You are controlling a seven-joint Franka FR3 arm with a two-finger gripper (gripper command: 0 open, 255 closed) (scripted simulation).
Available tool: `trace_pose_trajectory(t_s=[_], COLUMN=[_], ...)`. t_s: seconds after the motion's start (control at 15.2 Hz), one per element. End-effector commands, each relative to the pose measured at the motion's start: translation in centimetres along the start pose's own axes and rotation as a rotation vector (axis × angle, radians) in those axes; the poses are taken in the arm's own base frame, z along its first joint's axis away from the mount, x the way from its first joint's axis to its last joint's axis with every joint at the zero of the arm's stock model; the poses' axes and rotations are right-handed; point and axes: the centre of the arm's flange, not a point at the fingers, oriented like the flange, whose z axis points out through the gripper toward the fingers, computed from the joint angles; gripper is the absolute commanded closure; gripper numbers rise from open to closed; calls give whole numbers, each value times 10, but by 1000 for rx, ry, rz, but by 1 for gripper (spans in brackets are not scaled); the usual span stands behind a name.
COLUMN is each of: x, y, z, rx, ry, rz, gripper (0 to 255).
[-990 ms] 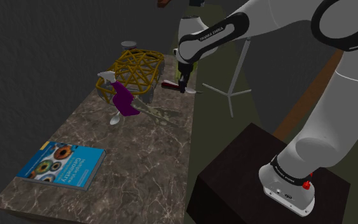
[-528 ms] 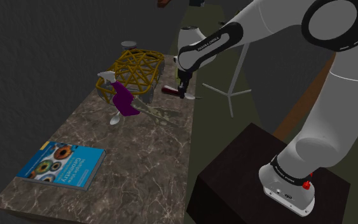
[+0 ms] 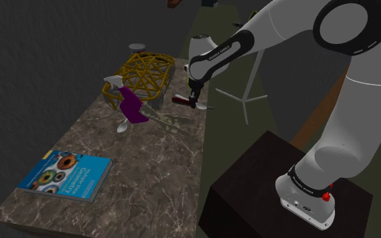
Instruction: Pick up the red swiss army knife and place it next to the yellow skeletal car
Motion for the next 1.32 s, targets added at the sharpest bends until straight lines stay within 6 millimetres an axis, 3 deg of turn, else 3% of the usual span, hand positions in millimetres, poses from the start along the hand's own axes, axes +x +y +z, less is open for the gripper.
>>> trace_pose_trajectory(t_s=[0.0,0.2,0.26,0.59,0.86,1.25], x=[0,0,0,0,0,0], y=[0,0,0,0,0,0], z=[0,0,0,0,-50,-50], rx=[0,0,0,0,0,0], ry=[0,0,0,0,0,0], rz=[0,0,0,0,0,0], gripper=[255,255,0,0,0,0])
